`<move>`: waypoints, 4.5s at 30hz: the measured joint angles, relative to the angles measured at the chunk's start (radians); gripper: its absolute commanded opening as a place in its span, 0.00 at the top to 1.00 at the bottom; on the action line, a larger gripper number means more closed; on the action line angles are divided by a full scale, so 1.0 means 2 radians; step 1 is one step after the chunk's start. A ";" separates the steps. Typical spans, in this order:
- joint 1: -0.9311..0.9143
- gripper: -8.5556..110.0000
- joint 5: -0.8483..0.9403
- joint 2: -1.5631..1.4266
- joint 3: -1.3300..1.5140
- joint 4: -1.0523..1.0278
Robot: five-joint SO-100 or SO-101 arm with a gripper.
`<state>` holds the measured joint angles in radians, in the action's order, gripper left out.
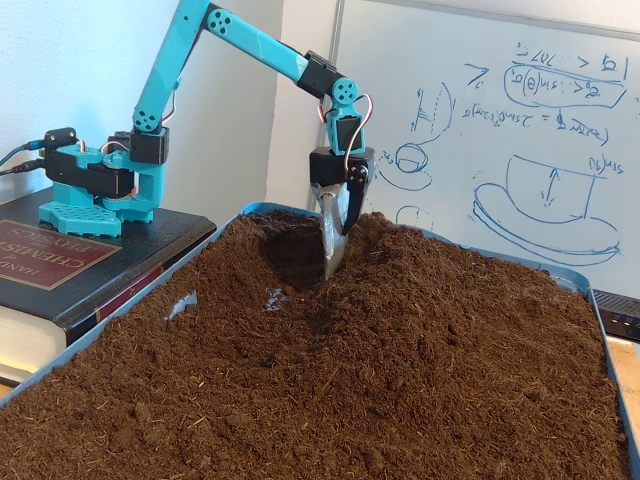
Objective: Build a berm.
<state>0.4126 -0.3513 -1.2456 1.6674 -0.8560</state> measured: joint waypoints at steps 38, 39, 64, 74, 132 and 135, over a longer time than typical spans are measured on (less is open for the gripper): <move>-0.024 0.92 0.000 -0.284 0.118 -0.193; -0.021 0.92 0.000 -0.294 0.138 -0.200; -0.018 0.93 0.000 0.023 0.150 0.182; -0.025 0.93 0.000 0.060 0.096 0.179; -0.113 0.93 0.120 -0.309 0.114 0.119; -0.123 0.93 0.122 -0.236 0.109 0.267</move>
<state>0.1657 -0.1074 -1.7181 1.8853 -0.3221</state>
